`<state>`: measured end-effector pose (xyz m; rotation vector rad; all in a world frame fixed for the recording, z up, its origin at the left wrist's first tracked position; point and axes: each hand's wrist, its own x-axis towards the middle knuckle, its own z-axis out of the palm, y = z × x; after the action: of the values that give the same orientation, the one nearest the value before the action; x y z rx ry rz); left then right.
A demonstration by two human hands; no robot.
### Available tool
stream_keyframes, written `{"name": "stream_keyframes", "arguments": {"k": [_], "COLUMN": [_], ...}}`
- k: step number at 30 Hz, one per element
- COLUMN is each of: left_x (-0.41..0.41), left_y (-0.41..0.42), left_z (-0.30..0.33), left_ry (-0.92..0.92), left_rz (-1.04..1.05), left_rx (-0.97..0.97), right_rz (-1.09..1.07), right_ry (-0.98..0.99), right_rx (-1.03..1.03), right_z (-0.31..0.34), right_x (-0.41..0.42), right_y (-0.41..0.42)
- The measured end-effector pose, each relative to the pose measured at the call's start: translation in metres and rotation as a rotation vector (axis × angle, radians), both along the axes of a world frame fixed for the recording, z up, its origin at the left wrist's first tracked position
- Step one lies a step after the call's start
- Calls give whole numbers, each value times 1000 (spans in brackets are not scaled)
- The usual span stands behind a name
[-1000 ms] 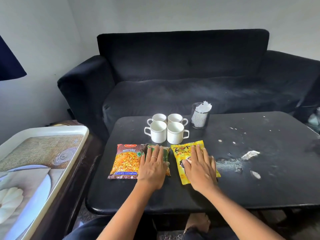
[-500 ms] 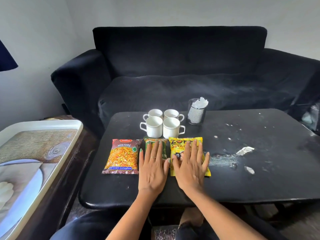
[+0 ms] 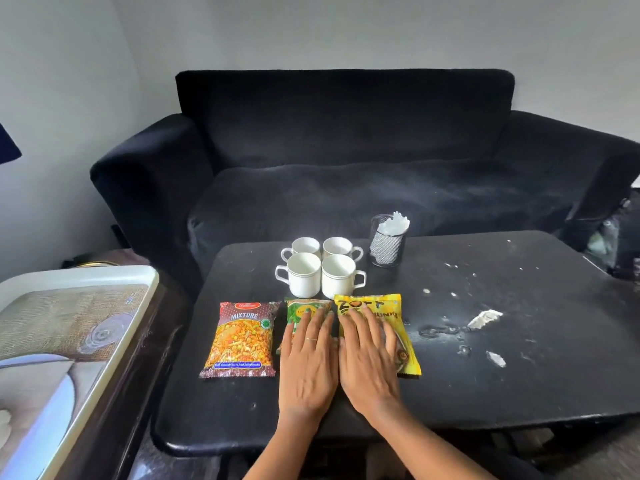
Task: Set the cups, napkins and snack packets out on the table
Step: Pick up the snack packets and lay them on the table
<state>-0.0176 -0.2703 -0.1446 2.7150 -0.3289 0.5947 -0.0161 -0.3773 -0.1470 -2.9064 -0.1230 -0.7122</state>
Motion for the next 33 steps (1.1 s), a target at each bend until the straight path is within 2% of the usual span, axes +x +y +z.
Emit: {"name": "stream_keyframes", "arguments": {"k": [10, 17, 27, 33], "left_x": [2, 9, 12, 13], "left_y": [-1, 0, -5, -2], "left_z": [3, -9, -17, -8], "left_ry": [77, 15, 139, 305], "left_rz": [-52, -145, -59, -44], "left_rx": [-12, -29, 9, 48], "right_rz": [12, 74, 103, 95], "right_ry": [98, 61, 192, 253], "right_rx": [-35, -42, -50, -36], "right_z": [1, -6, -13, -9], "right_x": [0, 4, 6, 8], "right_y": [0, -5, -8, -5]}}
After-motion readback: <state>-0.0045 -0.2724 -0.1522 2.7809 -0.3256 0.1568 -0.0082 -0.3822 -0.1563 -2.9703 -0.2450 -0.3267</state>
